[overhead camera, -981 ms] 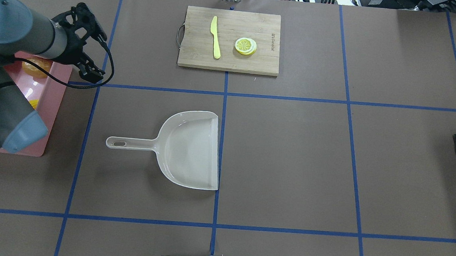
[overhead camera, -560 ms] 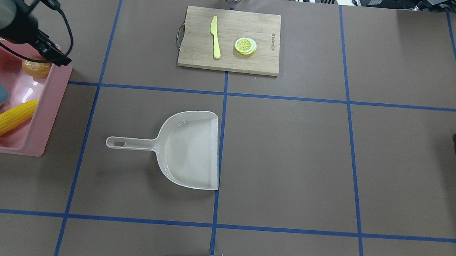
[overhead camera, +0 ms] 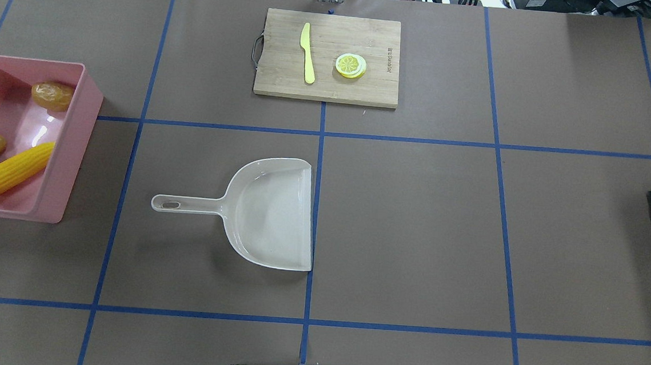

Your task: Sweep and dump trash into bin

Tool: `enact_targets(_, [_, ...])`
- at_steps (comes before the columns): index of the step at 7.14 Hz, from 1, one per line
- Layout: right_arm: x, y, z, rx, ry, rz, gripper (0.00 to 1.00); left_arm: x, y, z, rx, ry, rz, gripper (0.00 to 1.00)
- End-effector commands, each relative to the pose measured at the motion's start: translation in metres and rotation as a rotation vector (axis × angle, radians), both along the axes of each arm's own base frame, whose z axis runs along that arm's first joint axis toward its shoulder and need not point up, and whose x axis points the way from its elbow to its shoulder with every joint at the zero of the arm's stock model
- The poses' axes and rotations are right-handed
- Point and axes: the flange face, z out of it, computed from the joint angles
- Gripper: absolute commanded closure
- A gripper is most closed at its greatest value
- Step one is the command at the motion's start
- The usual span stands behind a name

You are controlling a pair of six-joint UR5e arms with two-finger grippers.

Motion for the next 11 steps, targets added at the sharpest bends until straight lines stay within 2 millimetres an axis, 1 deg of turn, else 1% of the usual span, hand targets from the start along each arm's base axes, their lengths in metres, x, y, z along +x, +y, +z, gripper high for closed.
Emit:
enact_targets(1, [0.0, 0.0, 0.0, 0.0, 0.0, 0.0, 0.0, -0.083, 0.08, 0.105, -0.12, -0.034, -0.04, 0.01])
enact_targets(2, [0.0, 0.0, 0.0, 0.0, 0.0, 0.0, 0.0, -0.106, 0.104, 0.123, -0.164, -0.014, -0.091, 0.01])
enact_targets(3, [0.0, 0.0, 0.0, 0.0, -0.002, 0.0, 0.0, -0.101, 0.118, 0.128, -0.188, 0.06, -0.088, 0.01])
enact_targets(4, [0.0, 0.0, 0.0, 0.0, -0.002, 0.0, 0.0, -0.098, 0.122, 0.129, -0.197, 0.097, -0.085, 0.01])
enact_targets(5, [0.0, 0.0, 0.0, 0.0, -0.002, 0.0, 0.0, -0.098, 0.133, 0.134, -0.205, 0.098, -0.086, 0.01])
enact_targets(7, [0.0, 0.0, 0.0, 0.0, -0.002, 0.0, 0.0, -0.098, 0.129, 0.13, -0.196, 0.097, -0.084, 0.01])
enact_targets(10, [0.0, 0.0, 0.001, -0.002, -0.002, 0.0, 0.0, -0.098, 0.126, 0.106, -0.143, 0.095, -0.079, 0.01])
enact_targets(11, [0.0, 0.0, 0.001, -0.002, -0.002, 0.0, 0.0, -0.098, 0.126, 0.101, -0.13, 0.095, -0.077, 0.01])
